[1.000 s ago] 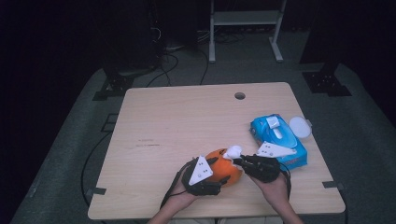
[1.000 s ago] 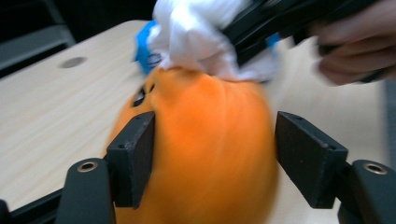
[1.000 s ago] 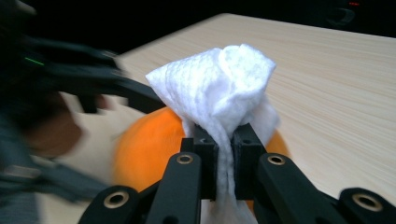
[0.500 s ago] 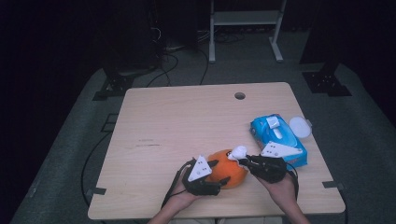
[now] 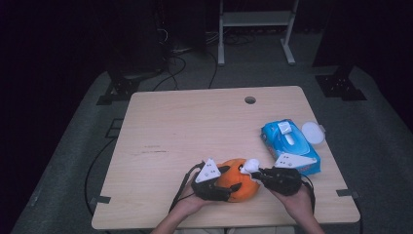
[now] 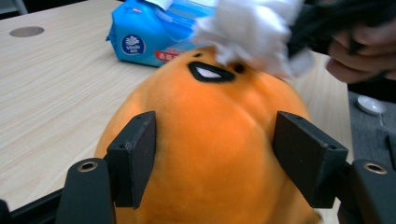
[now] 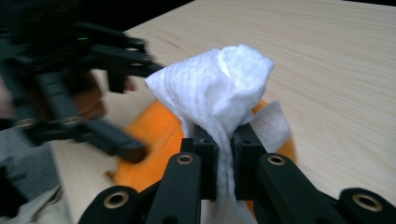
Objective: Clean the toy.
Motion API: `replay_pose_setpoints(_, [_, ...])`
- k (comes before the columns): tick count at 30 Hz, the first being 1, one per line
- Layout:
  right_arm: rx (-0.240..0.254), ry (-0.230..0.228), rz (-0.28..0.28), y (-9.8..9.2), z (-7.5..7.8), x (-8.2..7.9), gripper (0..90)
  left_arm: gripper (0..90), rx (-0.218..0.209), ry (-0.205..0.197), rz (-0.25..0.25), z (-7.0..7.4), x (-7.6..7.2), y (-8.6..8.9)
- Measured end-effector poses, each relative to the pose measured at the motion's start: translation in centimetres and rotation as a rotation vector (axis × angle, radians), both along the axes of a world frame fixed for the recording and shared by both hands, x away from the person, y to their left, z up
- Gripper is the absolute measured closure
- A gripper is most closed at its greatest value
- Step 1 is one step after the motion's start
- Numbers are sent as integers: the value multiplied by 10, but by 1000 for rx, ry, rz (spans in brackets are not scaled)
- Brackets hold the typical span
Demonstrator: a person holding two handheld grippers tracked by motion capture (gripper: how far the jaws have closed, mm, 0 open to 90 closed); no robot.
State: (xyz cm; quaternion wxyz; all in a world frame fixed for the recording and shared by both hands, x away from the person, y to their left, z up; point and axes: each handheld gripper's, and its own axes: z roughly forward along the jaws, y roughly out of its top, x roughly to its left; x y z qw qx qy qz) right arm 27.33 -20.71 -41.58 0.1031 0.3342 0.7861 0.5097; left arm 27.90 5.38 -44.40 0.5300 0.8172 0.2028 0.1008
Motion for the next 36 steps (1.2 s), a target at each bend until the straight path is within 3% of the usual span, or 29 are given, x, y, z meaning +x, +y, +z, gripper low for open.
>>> replay_pose_setpoints(4, [-14,10,-38,-5,-3,4,825,304,32,-24,-7,-2,-5,-6])
replay_pose_setpoints(9, [15,-15,30,8,4,-5,824,303,28,-18,1,-4,-5,-7])
replay_pose_setpoints(11, [-4,-27,26,9,3,-3,824,306,25,-19,4,-4,-5,-7])
replay_pose_setpoints(13, [5,-11,2,3,0,2,825,309,22,-25,3,-5,-4,-7])
replay_pose_setpoints(16, [-40,-4,-52,-11,-7,9,825,311,21,-36,-6,-5,-4,-9])
replay_pose_setpoints(17, [-33,19,-57,-16,-9,11,825,311,24,-39,-12,-5,-5,-11])
replay_pose_setpoints(20, [-38,31,-64,-21,-9,10,825,296,32,-50,-34,1,-3,-13])
replay_pose_setpoints(24, [16,56,-32,-25,-12,7,824,199,8,-76,-23,19,6,-16])
replay_pose_setpoints(28, [38,67,-33,-31,-12,4,822,158,90,-70,-50,18,15,-26])
replay_pose_setpoints(30, [46,71,-32,-36,-11,4,822,138,83,-35,-64,11,19,-31])
replay_pose_setpoints(34, [-6,69,-60,-51,-13,-1,821,140,70,-27,-51,8,21,-33])
replay_pose_setpoints(36, [-24,80,-73,-58,-16,-3,821,140,70,-42,-40,12,21,-32])
